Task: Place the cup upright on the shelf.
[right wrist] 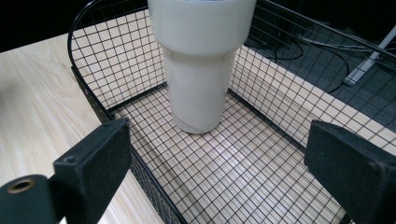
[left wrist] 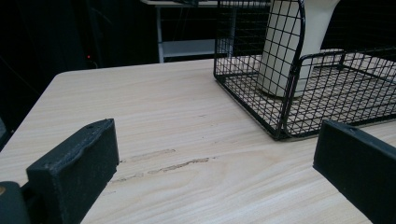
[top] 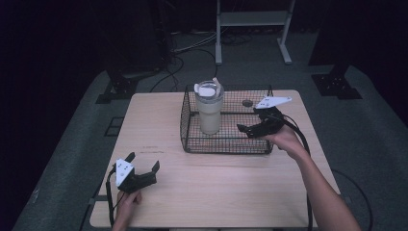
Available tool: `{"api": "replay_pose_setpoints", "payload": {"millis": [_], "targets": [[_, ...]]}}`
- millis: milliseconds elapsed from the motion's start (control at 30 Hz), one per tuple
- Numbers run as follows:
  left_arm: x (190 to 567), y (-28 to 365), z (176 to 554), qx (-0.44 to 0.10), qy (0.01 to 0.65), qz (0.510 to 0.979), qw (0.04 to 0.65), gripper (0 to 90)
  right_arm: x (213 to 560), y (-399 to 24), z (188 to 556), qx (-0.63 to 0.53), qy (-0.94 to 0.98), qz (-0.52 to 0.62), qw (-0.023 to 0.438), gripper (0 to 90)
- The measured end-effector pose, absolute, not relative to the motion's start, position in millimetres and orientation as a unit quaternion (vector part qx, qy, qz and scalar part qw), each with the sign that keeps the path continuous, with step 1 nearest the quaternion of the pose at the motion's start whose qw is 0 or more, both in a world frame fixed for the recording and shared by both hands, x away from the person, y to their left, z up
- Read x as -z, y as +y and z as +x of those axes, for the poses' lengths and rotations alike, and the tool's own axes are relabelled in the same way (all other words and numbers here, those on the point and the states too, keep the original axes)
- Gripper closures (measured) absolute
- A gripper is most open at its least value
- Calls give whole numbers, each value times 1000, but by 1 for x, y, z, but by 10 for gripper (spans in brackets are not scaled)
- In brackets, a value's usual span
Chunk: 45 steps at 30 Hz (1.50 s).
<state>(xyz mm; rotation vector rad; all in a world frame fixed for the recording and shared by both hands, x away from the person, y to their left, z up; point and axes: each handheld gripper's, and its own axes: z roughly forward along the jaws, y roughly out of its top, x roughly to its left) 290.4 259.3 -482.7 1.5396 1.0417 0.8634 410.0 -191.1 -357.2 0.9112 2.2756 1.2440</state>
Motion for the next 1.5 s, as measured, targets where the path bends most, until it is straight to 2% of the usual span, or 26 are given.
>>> {"api": "replay_pose_setpoints", "payload": {"millis": [1500], "targets": [[483,257,290,-365,435,644,513,0,394,-234,343,-463,804,314,199,71]]}}
